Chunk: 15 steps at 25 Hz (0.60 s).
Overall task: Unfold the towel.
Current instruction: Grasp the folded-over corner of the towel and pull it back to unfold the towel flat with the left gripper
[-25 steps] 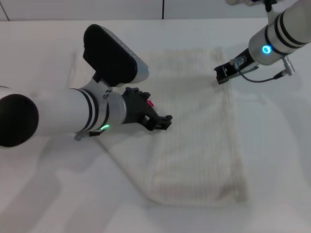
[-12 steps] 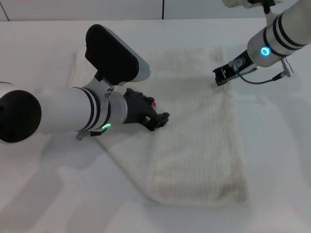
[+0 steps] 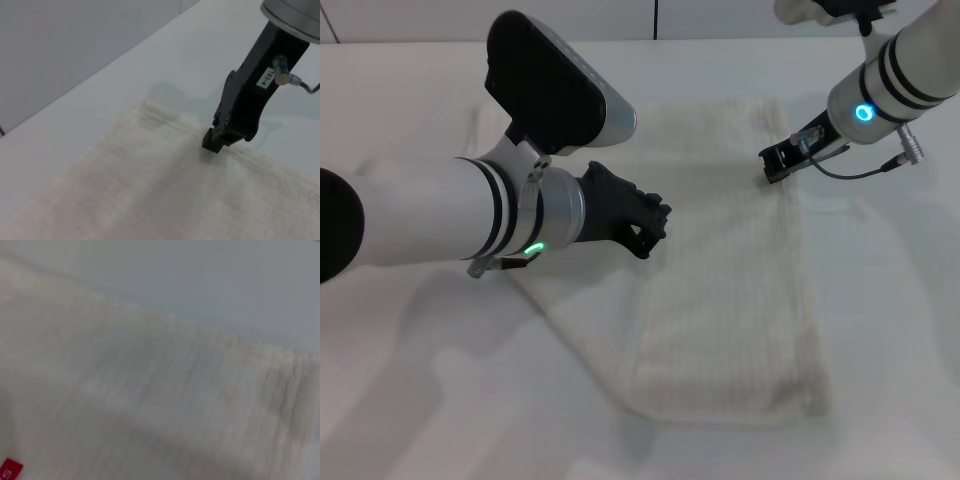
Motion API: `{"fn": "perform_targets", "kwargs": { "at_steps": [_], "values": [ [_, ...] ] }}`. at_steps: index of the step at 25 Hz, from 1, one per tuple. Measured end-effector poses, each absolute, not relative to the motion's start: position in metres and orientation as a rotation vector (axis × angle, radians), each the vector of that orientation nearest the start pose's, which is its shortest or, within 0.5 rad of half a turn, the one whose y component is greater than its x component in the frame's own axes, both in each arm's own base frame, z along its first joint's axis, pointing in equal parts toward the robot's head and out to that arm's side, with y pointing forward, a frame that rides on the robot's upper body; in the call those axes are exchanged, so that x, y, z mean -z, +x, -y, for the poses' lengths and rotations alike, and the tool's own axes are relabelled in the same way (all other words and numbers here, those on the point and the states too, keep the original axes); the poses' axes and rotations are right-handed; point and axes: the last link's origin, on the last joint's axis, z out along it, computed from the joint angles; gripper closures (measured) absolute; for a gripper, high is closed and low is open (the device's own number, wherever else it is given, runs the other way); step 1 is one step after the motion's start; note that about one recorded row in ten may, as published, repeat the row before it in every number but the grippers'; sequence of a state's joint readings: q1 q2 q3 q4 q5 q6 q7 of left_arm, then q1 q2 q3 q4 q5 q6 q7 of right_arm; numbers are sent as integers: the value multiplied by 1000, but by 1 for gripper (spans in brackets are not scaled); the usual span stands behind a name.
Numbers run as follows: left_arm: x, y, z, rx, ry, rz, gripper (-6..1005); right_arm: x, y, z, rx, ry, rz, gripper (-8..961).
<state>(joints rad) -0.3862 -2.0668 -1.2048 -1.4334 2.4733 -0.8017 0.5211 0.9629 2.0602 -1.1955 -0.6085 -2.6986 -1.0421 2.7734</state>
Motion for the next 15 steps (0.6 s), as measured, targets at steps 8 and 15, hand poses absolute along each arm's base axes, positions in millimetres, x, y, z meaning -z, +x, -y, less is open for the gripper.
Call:
{"fn": "perform_targets", "kwargs": {
  "at_steps": [8,15],
  "values": [
    [95,-141,-336,-97,-2594,460,978,40,201,-440,338,-2239,-1261,954],
    [103,-140,-341,-60,-2565,393,891,40,201,-440,339,-2239,-1262,954]
  ]
}}
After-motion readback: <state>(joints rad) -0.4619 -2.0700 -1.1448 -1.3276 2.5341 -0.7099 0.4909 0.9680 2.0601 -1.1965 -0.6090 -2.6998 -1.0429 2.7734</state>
